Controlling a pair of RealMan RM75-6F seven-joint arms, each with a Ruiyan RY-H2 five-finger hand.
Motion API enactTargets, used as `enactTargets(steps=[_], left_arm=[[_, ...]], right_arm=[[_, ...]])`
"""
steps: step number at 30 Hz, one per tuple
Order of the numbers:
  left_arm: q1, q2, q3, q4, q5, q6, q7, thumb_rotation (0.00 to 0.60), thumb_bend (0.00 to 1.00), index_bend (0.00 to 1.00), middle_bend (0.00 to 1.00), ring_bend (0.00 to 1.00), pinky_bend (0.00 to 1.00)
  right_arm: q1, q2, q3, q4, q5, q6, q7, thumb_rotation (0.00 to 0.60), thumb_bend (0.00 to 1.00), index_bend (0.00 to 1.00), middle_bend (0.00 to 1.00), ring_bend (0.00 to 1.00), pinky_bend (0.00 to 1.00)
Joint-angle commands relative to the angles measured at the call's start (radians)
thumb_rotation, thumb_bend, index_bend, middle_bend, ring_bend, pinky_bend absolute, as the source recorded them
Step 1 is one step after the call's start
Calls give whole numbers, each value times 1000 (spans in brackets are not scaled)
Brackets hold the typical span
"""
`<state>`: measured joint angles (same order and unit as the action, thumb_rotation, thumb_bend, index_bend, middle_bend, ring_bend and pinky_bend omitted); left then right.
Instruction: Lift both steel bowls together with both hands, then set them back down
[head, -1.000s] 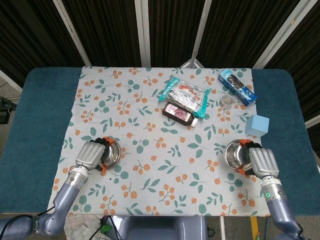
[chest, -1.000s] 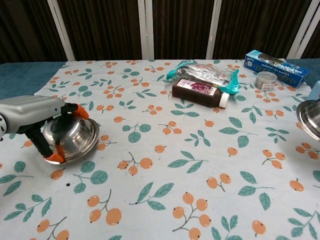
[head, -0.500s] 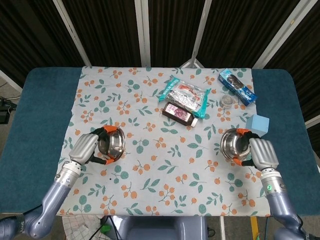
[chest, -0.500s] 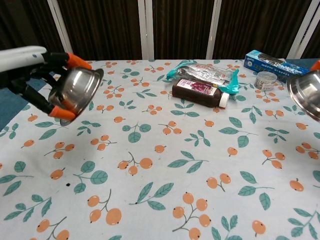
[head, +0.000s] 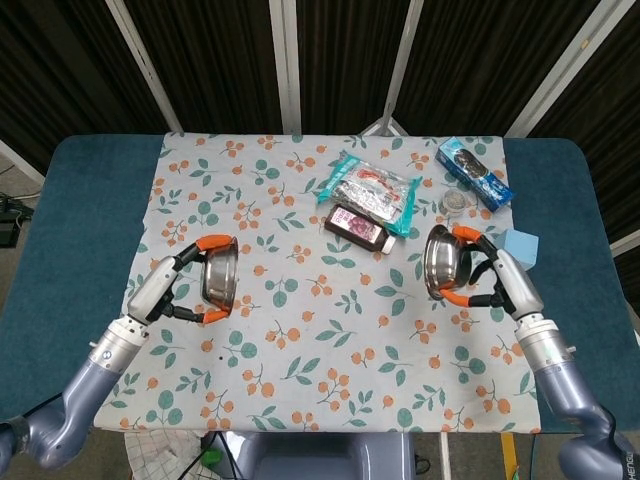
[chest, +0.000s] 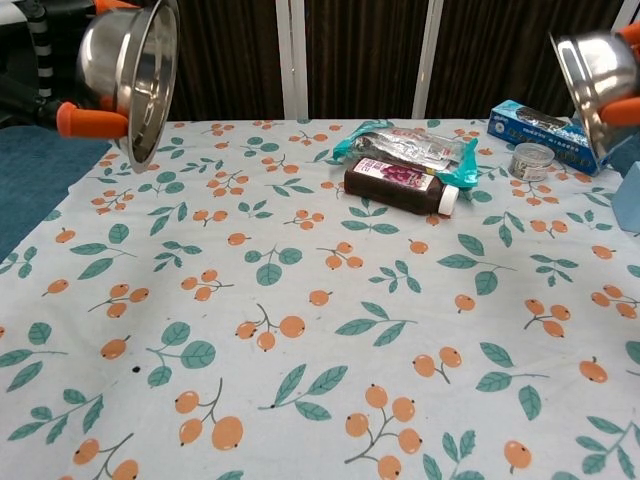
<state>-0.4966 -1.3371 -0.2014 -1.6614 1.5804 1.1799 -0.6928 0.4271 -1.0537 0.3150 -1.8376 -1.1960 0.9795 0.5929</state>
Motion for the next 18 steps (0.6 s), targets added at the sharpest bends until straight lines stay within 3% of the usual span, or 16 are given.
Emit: enactTargets(steps=[1,4,9,18], left_arm=[[-13,-67,5,74,33,46,-86,600,33,375,318,215,347],[-26,-119,15,126,58,68,-120,600,32,375,315,215,348],[-43,-189,30,188,85,96,-139,600,30,375,312,215,348],[-60,-275,21,217,106,169,-144,600,29,375,310,215,348]], right_arm=[[2,9,56,65,-145,-64,354,600,212,478,287,480,542],[4,10,43,91,-233,-71,530,600,212,477,287,479,542],[14,-3,8,131,-344,-40,654,600,212,477,287,479,542],[38,-26,-52,136,-447,7,664,600,212,479,287,480,542]])
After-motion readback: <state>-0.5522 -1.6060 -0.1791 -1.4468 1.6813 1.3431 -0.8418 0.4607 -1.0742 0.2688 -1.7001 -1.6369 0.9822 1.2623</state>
